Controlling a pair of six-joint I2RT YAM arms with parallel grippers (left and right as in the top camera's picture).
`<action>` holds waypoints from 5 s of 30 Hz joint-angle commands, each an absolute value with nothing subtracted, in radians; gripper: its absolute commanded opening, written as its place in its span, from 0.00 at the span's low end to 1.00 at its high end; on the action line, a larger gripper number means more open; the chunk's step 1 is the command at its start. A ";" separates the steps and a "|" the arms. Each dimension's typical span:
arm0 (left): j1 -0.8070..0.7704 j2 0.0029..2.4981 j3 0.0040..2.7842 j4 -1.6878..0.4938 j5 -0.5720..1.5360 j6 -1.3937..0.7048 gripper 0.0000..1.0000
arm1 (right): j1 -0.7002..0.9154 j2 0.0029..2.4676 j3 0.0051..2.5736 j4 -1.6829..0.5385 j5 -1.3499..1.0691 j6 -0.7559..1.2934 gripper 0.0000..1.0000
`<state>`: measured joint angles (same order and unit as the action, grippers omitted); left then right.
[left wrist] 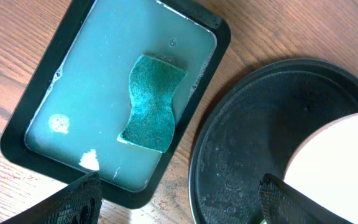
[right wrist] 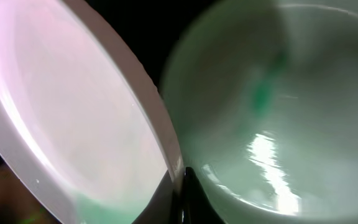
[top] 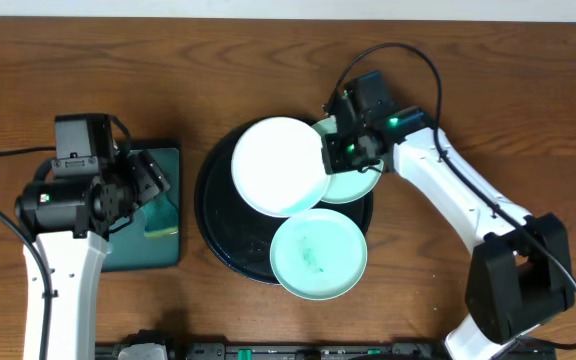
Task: Clean dirty plates on tray and stack at the side
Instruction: 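Grip the white plate rim with the right gripper and lift it, then carry the white plate right off the tray and set it down, then move the right gripper back and grip the back pale green plate rim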
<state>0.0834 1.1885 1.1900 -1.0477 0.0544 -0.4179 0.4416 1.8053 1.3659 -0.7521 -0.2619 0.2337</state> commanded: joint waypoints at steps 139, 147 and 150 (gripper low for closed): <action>0.084 1.216 1.196 -1.053 0.034 -0.412 0.81 | -0.353 1.709 1.633 -1.044 -0.231 0.199 0.36; 0.084 1.216 1.196 -1.054 0.034 -0.412 0.81 | -0.211 1.673 1.633 -1.009 -0.447 -0.009 0.74; 0.084 1.216 1.196 -1.054 0.034 -0.412 0.81 | -0.144 1.729 1.633 -1.030 -0.446 -0.057 0.99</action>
